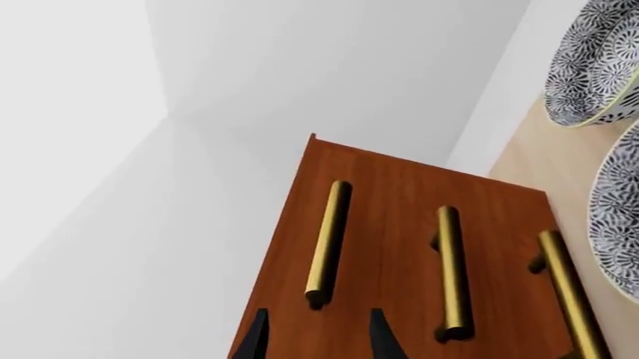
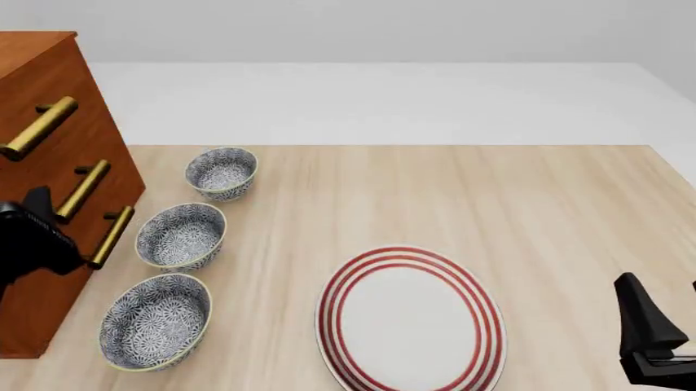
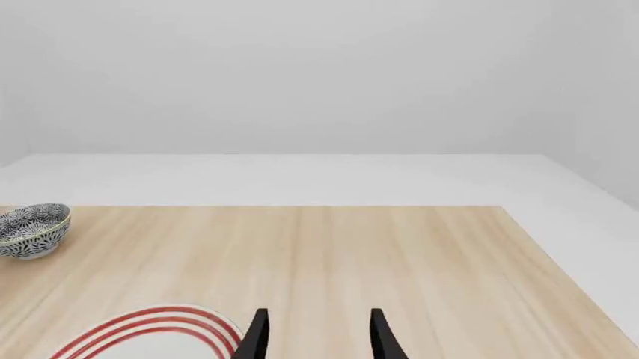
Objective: Open the top drawer of the cabinet.
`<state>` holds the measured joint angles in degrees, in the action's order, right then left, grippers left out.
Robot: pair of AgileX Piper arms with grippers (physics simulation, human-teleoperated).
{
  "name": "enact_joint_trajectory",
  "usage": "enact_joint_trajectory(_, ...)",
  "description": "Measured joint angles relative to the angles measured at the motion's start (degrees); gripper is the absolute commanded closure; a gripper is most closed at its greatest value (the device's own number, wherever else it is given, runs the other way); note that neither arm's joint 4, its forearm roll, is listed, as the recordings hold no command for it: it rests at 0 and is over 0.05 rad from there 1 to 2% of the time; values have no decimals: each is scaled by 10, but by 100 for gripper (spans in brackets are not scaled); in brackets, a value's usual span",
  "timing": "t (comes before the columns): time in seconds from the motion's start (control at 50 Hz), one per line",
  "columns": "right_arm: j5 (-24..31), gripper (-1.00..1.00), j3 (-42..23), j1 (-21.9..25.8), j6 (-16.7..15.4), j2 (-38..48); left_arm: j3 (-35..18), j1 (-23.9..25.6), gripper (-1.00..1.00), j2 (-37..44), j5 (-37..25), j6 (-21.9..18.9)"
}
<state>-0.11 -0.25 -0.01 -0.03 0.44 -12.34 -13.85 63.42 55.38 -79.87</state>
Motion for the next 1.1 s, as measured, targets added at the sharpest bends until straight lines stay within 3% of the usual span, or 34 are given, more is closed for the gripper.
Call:
enact_joint_trajectory(0.5, 0, -100, 0, 0, 0, 0, -45, -9, -100, 103, 51, -17)
enact_joint_trajectory(0.86, 0, -100, 0, 0, 0, 0, -68, -21, -100, 120, 48, -21)
enact_joint_trajectory(0.88, 0, -100, 0, 0, 0, 0, -68, -21, 100, 122, 50, -23)
enact_joint_trajectory(1.1, 0, -100, 0, 0, 0, 0, -65, -20, 100, 130, 88, -37)
